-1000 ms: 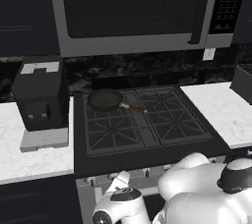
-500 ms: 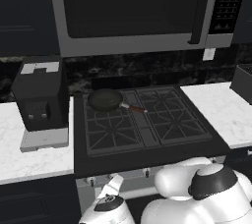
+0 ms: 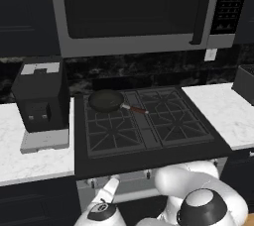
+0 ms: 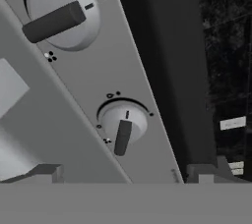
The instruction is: Turn off the rear left burner of the stove.
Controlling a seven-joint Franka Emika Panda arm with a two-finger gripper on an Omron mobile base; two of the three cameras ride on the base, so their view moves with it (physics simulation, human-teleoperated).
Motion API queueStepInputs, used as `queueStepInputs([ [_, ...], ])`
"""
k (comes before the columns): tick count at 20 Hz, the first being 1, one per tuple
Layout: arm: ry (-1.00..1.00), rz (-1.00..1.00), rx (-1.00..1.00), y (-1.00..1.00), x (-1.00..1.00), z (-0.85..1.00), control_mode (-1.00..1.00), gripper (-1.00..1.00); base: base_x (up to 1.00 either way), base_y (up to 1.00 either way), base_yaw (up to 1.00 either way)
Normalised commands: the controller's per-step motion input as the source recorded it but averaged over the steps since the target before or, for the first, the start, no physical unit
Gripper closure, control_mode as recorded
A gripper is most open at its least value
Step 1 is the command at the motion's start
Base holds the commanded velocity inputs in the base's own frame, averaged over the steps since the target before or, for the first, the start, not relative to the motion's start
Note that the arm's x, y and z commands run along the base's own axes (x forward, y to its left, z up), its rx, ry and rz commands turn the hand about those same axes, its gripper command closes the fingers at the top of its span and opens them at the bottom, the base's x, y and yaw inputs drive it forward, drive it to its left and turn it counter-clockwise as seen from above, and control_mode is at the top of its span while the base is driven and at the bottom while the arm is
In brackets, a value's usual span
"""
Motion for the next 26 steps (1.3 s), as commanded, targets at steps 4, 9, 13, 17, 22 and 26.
queueStepInputs([
  [4, 0.0, 0.0, 0.0, 0.0, 0.35, -0.01, -1.0, -1.0, 0.0, 0.0, 0.0],
  [9, -0.02, 0.03, 0.0, -0.05, 0.17, -0.12, -1.0, -1.0, 0.0, 0.0, 0.0],
  [13, -0.11, 0.08, 0.0, -0.19, 0.0, -0.27, -1.0, -1.0, 0.0, 0.0, 0.0],
  [17, -0.08, 0.05, 0.02, -0.19, 0.0, -0.12, -1.0, -1.0, 0.0, 0.0, 0.0],
  [22, -0.04, 0.05, 0.01, -0.11, 0.08, 0.0, -1.0, -1.0, 0.0, 0.0, 0.0],
  [26, -0.04, 0.05, 0.0, -0.08, 0.07, 0.0, -1.0, -1.0, 0.0, 0.0, 0.0],
])
